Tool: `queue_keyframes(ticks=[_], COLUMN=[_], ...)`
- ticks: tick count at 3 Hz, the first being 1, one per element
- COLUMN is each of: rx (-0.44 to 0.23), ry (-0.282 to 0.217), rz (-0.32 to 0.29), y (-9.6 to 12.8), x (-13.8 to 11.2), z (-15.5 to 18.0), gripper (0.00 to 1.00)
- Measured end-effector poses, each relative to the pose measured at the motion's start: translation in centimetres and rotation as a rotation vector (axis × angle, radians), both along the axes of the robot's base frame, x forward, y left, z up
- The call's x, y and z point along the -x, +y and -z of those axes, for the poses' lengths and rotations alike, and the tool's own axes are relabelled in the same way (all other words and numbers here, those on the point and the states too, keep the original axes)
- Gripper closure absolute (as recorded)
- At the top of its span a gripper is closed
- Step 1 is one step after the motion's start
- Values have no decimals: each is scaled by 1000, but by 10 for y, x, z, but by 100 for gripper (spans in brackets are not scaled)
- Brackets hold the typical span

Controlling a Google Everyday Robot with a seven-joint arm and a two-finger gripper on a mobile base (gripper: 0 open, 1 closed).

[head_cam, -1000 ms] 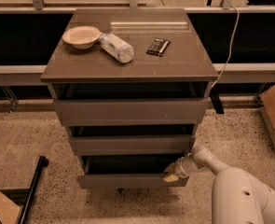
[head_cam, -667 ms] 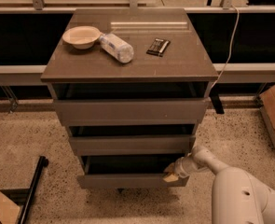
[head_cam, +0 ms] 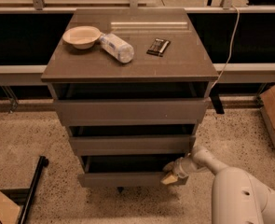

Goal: Open bottom drawer

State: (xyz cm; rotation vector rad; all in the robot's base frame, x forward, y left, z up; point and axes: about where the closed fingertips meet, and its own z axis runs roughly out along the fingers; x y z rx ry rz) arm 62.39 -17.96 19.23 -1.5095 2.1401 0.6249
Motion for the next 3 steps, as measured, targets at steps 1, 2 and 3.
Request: queue_keyframes(ticks=[1,2,3], rx=[0,32,56], ry=[0,77,127], rz=[0,0,3], y=[0,-10,-19], x=[0,37,60], z=[0,7,11], gripper=[0,0,16])
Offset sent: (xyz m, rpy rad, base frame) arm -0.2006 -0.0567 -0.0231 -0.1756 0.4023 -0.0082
